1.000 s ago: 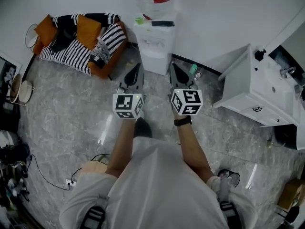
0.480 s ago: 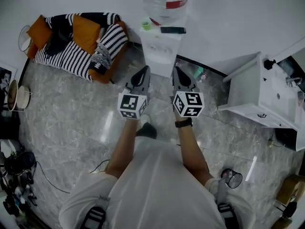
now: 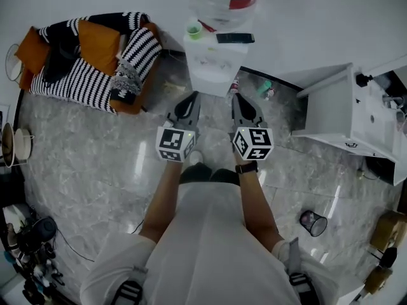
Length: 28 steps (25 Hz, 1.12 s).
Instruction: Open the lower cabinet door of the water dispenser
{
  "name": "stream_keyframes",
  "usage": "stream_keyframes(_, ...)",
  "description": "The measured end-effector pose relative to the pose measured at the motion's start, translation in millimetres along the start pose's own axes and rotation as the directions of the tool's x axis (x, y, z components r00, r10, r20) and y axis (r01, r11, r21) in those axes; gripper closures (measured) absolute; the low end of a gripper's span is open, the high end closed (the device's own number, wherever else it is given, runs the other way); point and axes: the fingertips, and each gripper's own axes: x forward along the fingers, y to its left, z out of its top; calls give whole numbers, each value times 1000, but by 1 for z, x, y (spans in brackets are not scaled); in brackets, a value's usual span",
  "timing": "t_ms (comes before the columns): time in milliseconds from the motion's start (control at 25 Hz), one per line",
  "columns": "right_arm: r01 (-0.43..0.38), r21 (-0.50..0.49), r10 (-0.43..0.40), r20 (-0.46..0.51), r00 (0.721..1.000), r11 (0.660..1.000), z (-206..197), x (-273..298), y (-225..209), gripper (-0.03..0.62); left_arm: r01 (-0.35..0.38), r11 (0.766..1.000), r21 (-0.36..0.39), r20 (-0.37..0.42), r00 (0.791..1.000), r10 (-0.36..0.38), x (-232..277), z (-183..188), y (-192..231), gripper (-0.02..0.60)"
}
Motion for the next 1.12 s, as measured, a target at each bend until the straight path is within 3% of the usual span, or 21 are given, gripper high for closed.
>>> stream_keyframes(240,105,42,-102,-70,992,994,-43,7,-51,585,130,991,-11,-69,989,-131,43,-48,-19,577)
stream_keyframes(480,159,45,-151,-151,977,986,-99,15,-113,585,242,970,-15,-144,960,-242,104,-105,-44,577)
stream_keyframes(680,142,61,-125,-225,966,988,-164,28,-158,585,328,945,0,-198,926,-322,146,-161,-64,577)
stream_keyframes(880,116,75,-91,-276,957,990,-236,48,-198,585,357,932,-61,-212,908,-362,184,-228,-68,577)
stream_keyframes(1000,63,125,-27,-270,962,990,-271,75,-209,585,398,912,-100,-192,892,-410,203,-265,-70,577)
stream_keyframes(1120,21,128,12,-248,969,992,-300,101,-222,585,404,908,-109,-192,888,-418,221,-303,-69,577)
